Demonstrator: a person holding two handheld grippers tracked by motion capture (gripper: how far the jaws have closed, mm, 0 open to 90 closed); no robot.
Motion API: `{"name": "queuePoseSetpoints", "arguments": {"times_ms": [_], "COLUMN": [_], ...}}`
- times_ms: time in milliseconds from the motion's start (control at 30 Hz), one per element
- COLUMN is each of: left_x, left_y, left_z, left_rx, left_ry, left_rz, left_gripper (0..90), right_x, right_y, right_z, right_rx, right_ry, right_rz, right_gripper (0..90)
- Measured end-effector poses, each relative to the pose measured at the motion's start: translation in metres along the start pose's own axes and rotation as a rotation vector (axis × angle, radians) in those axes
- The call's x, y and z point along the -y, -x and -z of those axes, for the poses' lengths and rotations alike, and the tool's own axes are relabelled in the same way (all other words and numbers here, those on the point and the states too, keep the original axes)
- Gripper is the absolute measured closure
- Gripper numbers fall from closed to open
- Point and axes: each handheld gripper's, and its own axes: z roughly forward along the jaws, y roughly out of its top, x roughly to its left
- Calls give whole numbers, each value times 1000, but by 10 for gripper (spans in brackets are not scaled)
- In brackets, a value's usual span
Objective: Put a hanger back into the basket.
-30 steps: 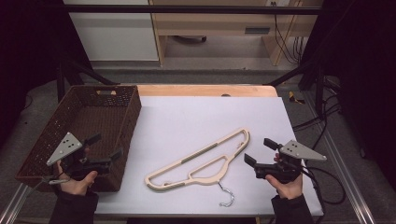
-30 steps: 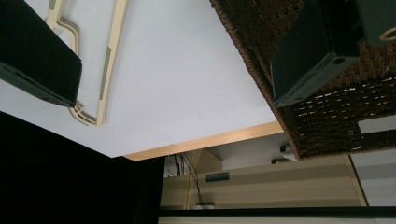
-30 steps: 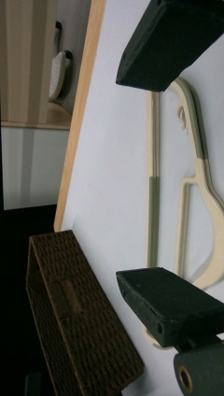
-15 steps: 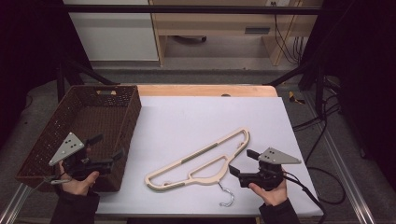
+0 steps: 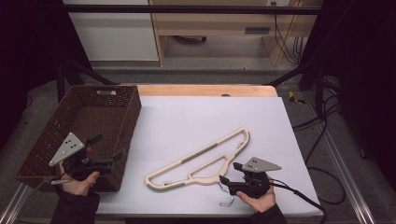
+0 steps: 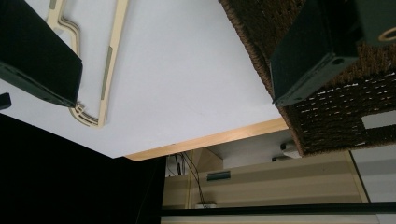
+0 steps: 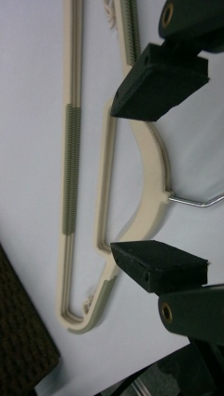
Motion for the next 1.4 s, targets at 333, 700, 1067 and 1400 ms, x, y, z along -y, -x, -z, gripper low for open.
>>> {"name": "queuePoseSetpoints", "arguments": {"times_ms": [333,700,1067,1400], "left_x": [0,0,1,1], "left_y": [3,6,9,12], "left_z": [-1,-4,-7,-10], "left_rx": [1,7,12,16], "left_ry": [-2,-7,-16,-26], "left_rz": [-9,-17,-22,-32], "left_gripper": [25,24,25,26], "right_x": [15,26,31,29], "right_y": [-6,-10,-11,-11], "right_z": [-17,-30,-35,-34], "right_rx": [6,-5,-19,-3], "right_ry": [-99,-171,-222,-215], "right_rz": [-34,-41,-46,-82], "right_gripper": [486,663,823,862]}}
